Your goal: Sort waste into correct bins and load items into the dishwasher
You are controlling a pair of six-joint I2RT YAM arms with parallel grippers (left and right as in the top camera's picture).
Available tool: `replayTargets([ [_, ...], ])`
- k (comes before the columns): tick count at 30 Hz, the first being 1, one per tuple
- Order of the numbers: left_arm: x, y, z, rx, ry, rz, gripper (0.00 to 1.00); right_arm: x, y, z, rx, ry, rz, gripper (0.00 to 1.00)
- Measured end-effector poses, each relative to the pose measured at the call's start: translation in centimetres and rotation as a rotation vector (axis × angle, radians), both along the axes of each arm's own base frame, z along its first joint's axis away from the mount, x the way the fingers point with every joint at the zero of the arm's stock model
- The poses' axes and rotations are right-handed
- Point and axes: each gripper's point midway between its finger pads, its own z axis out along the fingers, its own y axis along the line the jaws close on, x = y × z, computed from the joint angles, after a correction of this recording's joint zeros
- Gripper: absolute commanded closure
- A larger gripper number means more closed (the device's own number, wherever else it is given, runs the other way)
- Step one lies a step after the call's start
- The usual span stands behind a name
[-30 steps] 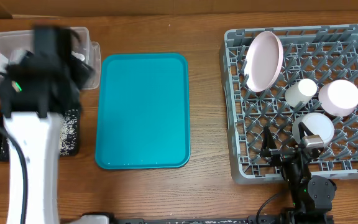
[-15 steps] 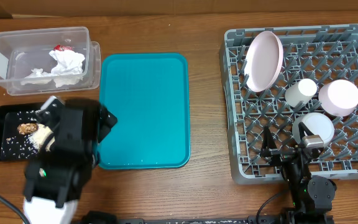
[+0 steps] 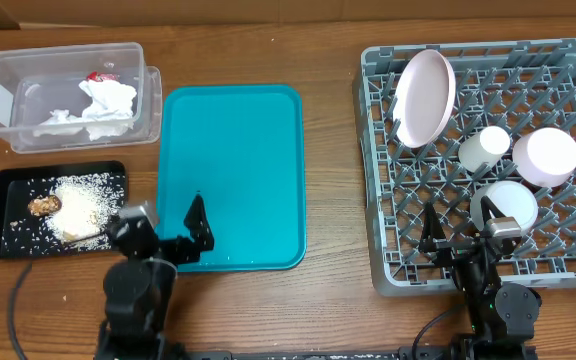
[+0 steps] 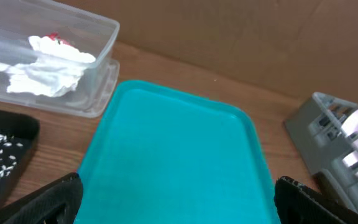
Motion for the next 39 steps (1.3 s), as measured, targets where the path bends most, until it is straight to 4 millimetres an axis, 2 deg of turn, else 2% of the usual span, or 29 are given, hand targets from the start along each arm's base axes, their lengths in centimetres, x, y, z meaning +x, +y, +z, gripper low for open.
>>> replayTargets([
  [4, -0.5, 0.6, -2.2, 0.020, -0.039, -0.003, 0.00, 0.0, 0.0, 0.0, 0.001, 0.000, 0.000, 0.00],
  [9, -0.6, 0.6, -3.1, 0.054, -0.102, -0.017, 0.00, 0.0, 0.0, 0.0, 0.000, 0.000, 0.000, 0.00],
  [16, -0.6, 0.8, -2.7, 0.139, -0.133, -0.026, 0.00, 0.0, 0.0, 0.0, 0.000, 0.000, 0.000, 0.00],
  [21, -0.8, 1.4, -1.7, 0.197, -0.178, -0.005, 0.00, 0.0, 0.0, 0.0, 0.000, 0.000, 0.000, 0.00],
  [30, -0.8, 1.9, -1.8, 0.248, -0.172, 0.016, 0.00, 0.0, 0.0, 0.0, 0.001, 0.000, 0.000, 0.00],
  [39, -0.9, 3.4, -1.8, 0.316, -0.162, 0.068, 0.00, 0.0, 0.0, 0.0, 0.000, 0.001, -0.001, 0.00],
])
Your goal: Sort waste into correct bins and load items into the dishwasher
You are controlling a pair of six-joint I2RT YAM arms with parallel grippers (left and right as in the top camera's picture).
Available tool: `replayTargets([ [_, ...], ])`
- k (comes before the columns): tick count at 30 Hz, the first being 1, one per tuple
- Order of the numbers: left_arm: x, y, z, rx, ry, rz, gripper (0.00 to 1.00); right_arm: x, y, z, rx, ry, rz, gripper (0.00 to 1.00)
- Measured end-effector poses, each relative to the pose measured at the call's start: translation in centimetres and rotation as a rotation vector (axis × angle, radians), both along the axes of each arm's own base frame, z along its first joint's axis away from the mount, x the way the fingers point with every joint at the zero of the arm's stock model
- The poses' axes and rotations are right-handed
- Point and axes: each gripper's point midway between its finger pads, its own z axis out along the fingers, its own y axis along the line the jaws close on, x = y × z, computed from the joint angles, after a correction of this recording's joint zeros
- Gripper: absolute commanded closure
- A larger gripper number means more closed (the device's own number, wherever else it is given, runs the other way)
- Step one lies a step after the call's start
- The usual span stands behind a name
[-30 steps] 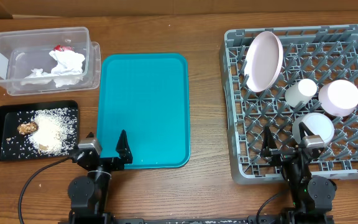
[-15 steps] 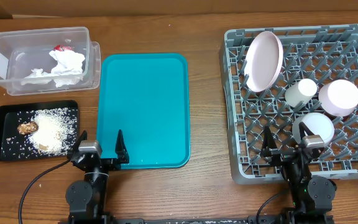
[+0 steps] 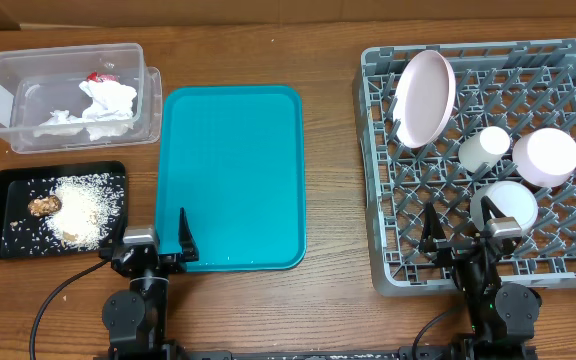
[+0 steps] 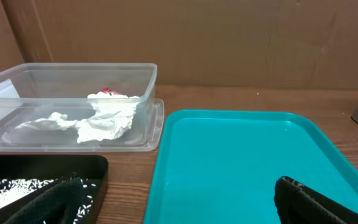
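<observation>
The teal tray (image 3: 233,175) (image 4: 247,162) lies bare in the middle of the table. At the far left a clear bin (image 4: 17,84) holds crumpled white tissue (image 3: 103,105) (image 4: 101,121) with a red scrap. In front of it, a black tray (image 4: 5,168) holds rice and a brown food piece (image 3: 43,205). The grey dish rack (image 3: 373,150) holds a pink plate (image 3: 425,97), a white cup (image 3: 483,148), a pink bowl (image 3: 546,157) and a white bowl (image 3: 508,205). My left gripper (image 3: 155,250) (image 4: 182,202) is open and empty at the teal tray's near left corner. My right gripper (image 3: 458,235) looks open over the rack's near edge.
Brown cardboard walls stand behind the table in the left wrist view. Bare wood runs between the teal tray and the rack, and along the near edge by both arm bases.
My left arm has drawn back toward the near edge. Its gripper was angled over the teal tray's near left corner and now sits lower and level. The right arm has not moved.
</observation>
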Motion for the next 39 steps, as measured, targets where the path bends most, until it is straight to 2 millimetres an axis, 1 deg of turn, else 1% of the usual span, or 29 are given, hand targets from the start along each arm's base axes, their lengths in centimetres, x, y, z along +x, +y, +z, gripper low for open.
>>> replayTargets([
  [39, 0.00, 0.05, 0.00, 0.018, 0.001, 0.001, 0.00, 0.00, 0.01, 0.02, 0.000, -0.001, 0.000, 0.00],
])
